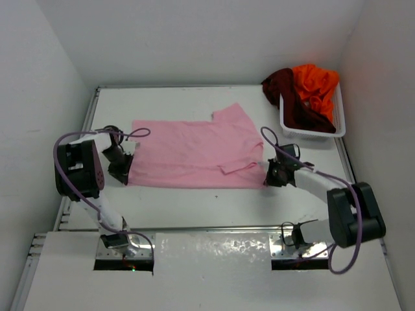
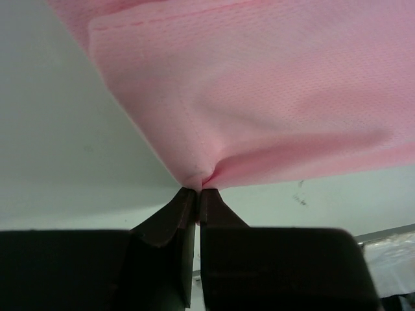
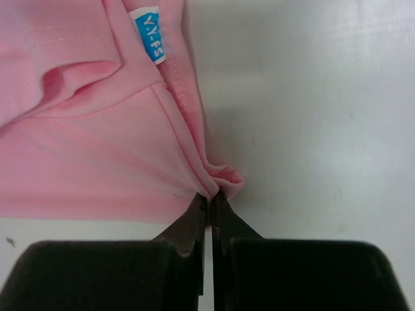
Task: Fold and stack the t-shirts
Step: Fold the flattened tshirt in 1/3 of the way
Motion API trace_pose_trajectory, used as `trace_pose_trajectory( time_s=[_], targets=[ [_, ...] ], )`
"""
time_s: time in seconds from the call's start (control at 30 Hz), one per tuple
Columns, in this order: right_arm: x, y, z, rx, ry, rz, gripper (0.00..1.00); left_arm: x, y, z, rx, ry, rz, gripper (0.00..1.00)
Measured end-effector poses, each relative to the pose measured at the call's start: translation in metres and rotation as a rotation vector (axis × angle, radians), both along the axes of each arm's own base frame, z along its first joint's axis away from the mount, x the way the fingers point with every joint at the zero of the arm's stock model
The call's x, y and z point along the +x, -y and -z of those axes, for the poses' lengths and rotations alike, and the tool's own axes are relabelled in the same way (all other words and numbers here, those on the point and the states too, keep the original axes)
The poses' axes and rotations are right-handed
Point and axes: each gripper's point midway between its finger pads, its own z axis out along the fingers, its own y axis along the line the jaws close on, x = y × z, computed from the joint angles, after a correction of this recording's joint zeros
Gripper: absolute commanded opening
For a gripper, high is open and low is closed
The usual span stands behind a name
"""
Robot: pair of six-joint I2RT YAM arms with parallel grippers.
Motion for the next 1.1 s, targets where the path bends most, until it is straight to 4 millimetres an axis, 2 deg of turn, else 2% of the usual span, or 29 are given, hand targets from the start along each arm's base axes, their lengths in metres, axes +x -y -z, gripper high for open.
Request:
trace_pose_trajectory(
  time_s=[0.13, 0.17, 0.2, 0.23, 0.27, 0.33, 0.37, 0.4, 0.43, 0.5, 0.53, 0.57, 0.6, 0.67, 0.7, 0.73, 0.8, 0.83, 0.87, 0.93, 1.0, 1.1],
  targets=[
    [-0.043, 0.006, 0.001, 0.002, -0.062, 0.004, 0.00, -0.021, -0.005, -0.002, 0.040, -0.029, 0.040, 0.00],
    [-0.053, 0.007, 0.001, 0.003, -0.080, 0.005, 0.00, -0.026, -0.005, -0.003, 0.042, -0.038, 0.049, 0.03],
    [-0.063, 0.008, 0.002, 0.007, -0.095, 0.009, 0.05, -0.032, -0.003, -0.003, 0.040, -0.050, 0.061, 0.11],
    [-0.071, 0.009, 0.002, 0.008, -0.107, 0.012, 0.34, -0.038, 0.000, -0.002, 0.036, -0.062, 0.081, 0.24],
    [-0.077, 0.010, 0.002, 0.010, -0.119, 0.021, 0.45, -0.045, 0.002, 0.000, 0.031, -0.075, 0.100, 0.48],
    [-0.084, 0.012, 0.001, 0.003, -0.132, 0.019, 0.60, -0.058, 0.006, 0.000, 0.020, -0.118, 0.126, 0.71],
    [-0.086, 0.013, -0.001, -0.003, -0.139, 0.015, 0.62, -0.063, 0.008, -0.001, 0.011, -0.138, 0.137, 0.76],
    [-0.089, 0.015, -0.002, -0.016, -0.152, 0.011, 0.67, -0.066, 0.008, -0.003, 0.006, -0.148, 0.142, 0.94],
    [-0.093, 0.018, -0.003, -0.033, -0.170, 0.012, 0.72, -0.066, 0.008, -0.006, 0.003, -0.153, 0.151, 0.96],
    [-0.097, 0.026, -0.012, -0.078, -0.203, 0.004, 0.71, -0.056, 0.003, -0.019, 0.005, -0.143, 0.144, 0.96],
    [-0.092, 0.028, -0.022, -0.099, -0.197, -0.004, 0.70, -0.043, -0.003, -0.030, 0.012, -0.117, 0.129, 0.96],
    [-0.080, 0.029, -0.037, -0.117, -0.172, -0.016, 0.69, -0.024, -0.011, -0.044, 0.028, -0.073, 0.112, 0.96],
    [-0.059, 0.027, -0.058, -0.129, -0.115, -0.030, 0.69, 0.003, -0.021, -0.060, 0.047, -0.005, 0.092, 0.96],
    [-0.013, 0.015, -0.104, -0.134, 0.008, -0.075, 0.69, 0.063, -0.038, -0.098, 0.087, 0.174, 0.053, 0.94],
    [0.017, 0.007, -0.132, -0.134, 0.079, -0.101, 0.69, 0.094, -0.046, -0.120, 0.101, 0.278, 0.027, 0.94],
    [0.042, -0.001, -0.157, -0.133, 0.138, -0.119, 0.70, 0.119, -0.051, -0.140, 0.110, 0.358, 0.007, 0.93],
    [0.093, -0.018, -0.195, -0.137, 0.246, -0.152, 0.72, 0.159, -0.054, -0.172, 0.105, 0.491, -0.022, 0.91],
    [0.118, -0.027, -0.209, -0.134, 0.296, -0.165, 0.70, 0.172, -0.052, -0.180, 0.094, 0.532, -0.031, 0.87],
    [0.132, -0.030, -0.215, -0.137, 0.324, -0.175, 0.65, 0.184, -0.048, -0.182, 0.074, 0.557, -0.040, 0.87],
    [0.174, -0.041, -0.214, -0.147, 0.327, -0.184, 0.57, 0.198, -0.036, -0.171, 0.027, 0.552, -0.046, 0.83],
    [0.221, -0.053, -0.205, -0.153, 0.335, -0.187, 0.56, 0.211, -0.021, -0.142, -0.020, 0.496, -0.043, 0.82],
    [0.291, -0.068, -0.166, -0.164, 0.312, -0.188, 0.59, 0.229, 0.001, -0.088, -0.072, 0.401, -0.051, 0.83]
  ],
)
